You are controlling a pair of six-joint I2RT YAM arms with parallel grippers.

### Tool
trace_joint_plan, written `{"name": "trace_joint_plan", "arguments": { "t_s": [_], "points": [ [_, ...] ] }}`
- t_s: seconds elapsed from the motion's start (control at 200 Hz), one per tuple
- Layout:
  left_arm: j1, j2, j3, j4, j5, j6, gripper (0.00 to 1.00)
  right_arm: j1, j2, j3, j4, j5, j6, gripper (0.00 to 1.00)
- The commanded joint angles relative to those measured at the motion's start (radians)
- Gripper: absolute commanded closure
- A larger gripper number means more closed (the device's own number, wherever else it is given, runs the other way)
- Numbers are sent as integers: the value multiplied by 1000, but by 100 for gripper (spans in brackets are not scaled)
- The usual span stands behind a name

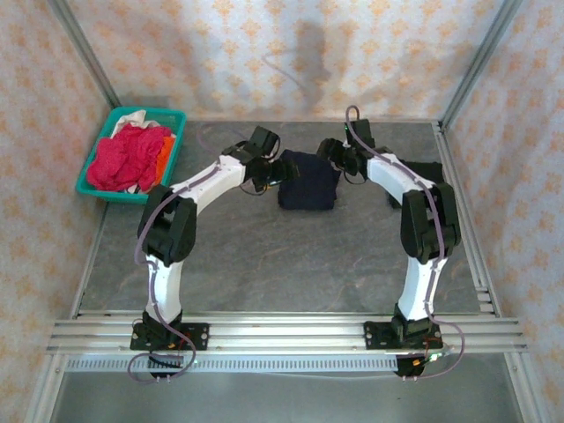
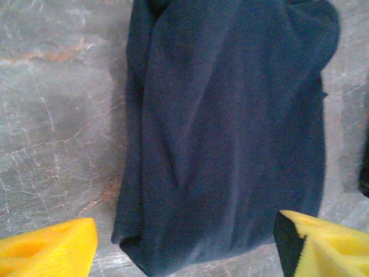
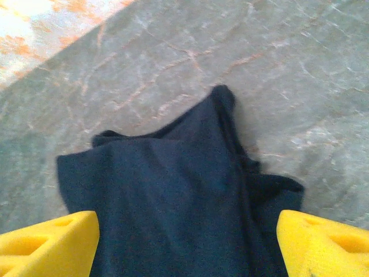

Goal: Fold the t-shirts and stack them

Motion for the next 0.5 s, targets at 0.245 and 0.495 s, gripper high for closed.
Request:
{"name": "trace_joint_plan", "arguments": {
  "t_s": [0.245, 0.495],
  "points": [
    [25, 178, 176, -33, 25, 23, 17, 8, 165, 92, -54, -74, -96, 20],
    [26, 284, 261, -44, 61, 10, 24, 8, 231, 144, -81, -140, -107, 31]
  ]
}}
